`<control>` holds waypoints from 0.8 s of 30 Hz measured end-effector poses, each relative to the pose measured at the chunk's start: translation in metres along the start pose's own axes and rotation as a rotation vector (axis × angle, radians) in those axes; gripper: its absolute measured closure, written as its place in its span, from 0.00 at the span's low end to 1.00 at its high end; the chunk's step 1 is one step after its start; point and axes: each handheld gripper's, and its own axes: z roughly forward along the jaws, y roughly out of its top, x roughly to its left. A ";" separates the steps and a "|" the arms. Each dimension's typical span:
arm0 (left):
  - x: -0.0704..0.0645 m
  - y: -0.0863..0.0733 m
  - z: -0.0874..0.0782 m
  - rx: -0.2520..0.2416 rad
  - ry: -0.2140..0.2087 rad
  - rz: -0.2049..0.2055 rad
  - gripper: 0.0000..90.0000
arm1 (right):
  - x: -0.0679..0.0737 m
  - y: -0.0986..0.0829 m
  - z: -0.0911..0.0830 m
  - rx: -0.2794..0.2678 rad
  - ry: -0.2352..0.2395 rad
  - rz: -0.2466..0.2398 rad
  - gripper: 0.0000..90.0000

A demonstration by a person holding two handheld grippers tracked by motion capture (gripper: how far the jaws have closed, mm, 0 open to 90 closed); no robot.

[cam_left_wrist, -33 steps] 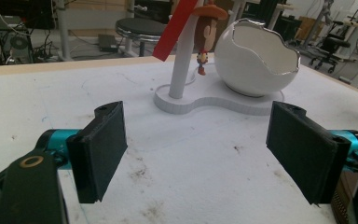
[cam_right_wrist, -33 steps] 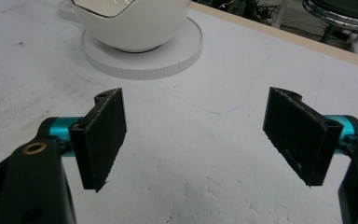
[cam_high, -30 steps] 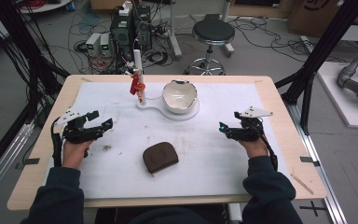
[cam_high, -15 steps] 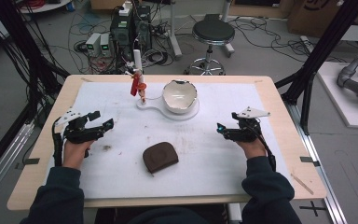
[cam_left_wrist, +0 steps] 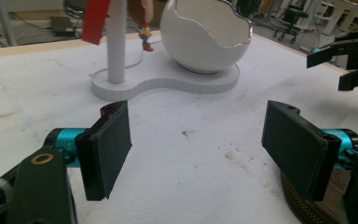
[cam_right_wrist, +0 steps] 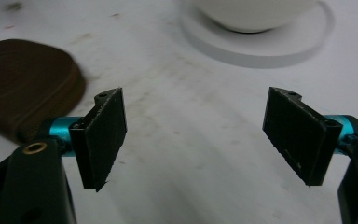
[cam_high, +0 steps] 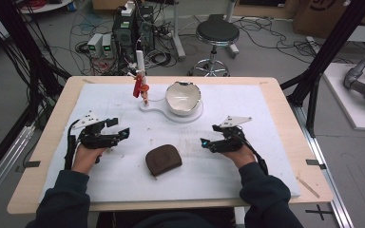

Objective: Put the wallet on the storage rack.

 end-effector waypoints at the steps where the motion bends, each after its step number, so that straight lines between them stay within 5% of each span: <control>1: -0.001 0.000 0.001 0.004 -0.008 -0.002 0.26 | 0.005 0.002 0.004 0.004 0.028 -0.012 0.24; 7: -0.004 -0.001 0.005 0.015 -0.023 0.000 0.26 | 0.036 0.012 0.031 0.019 0.166 -0.028 0.24; 14: -0.002 -0.002 0.009 0.022 -0.022 -0.010 0.26 | 0.053 0.016 0.059 0.057 0.300 0.008 0.25; 17: -0.006 -0.003 0.012 0.044 -0.039 -0.002 0.26 | 0.064 0.017 0.069 0.093 0.323 -0.043 0.28; 20: -0.012 -0.003 0.013 0.053 -0.078 -0.001 0.26 | 0.063 0.018 0.069 0.118 0.349 -0.032 0.35; 24: -0.020 -0.005 0.020 0.085 -0.124 -0.006 0.26 | 0.068 0.019 0.067 0.113 0.314 -0.085 0.36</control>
